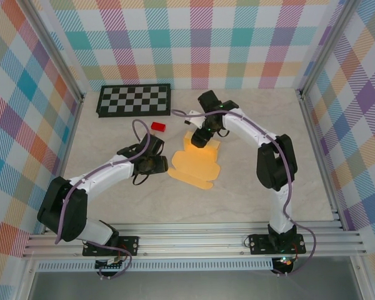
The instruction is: Fold the paper box
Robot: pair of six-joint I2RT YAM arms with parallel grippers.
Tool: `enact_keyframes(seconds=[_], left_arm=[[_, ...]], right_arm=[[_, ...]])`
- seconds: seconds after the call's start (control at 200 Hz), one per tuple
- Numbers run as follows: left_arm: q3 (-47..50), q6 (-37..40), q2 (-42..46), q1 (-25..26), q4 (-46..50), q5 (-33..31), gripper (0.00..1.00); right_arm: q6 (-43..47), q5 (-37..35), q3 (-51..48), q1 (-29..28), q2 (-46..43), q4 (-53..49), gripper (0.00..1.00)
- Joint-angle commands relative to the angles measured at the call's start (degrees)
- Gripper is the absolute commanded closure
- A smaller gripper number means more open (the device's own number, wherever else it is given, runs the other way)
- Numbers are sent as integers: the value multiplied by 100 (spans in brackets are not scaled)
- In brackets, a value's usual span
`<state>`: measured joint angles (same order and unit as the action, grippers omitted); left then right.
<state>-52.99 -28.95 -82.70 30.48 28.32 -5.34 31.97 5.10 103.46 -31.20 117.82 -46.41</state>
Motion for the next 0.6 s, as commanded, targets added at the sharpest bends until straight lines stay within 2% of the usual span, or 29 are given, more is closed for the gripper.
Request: enact_keyframes(seconds=[0.0, 0.215, 0.385, 0.595], left_arm=[[-525, 2, -54, -179, -163, 181, 43], [-1685, 309, -852, -312, -471, 611, 45], [-2547, 554, -1768, -332, -720, 1008, 51], [-3207, 742, -2584, -332, -697, 1212, 61]], right_arm=[[-724, 773, -144, -9, -675, -30, 23], [-1848, 649, -610, 115, -1286, -94, 22], [-2931, 711, -1402, 645, -1677, 240, 23], [-3169, 1071, -2065, 1043, -1853, 567, 23]])
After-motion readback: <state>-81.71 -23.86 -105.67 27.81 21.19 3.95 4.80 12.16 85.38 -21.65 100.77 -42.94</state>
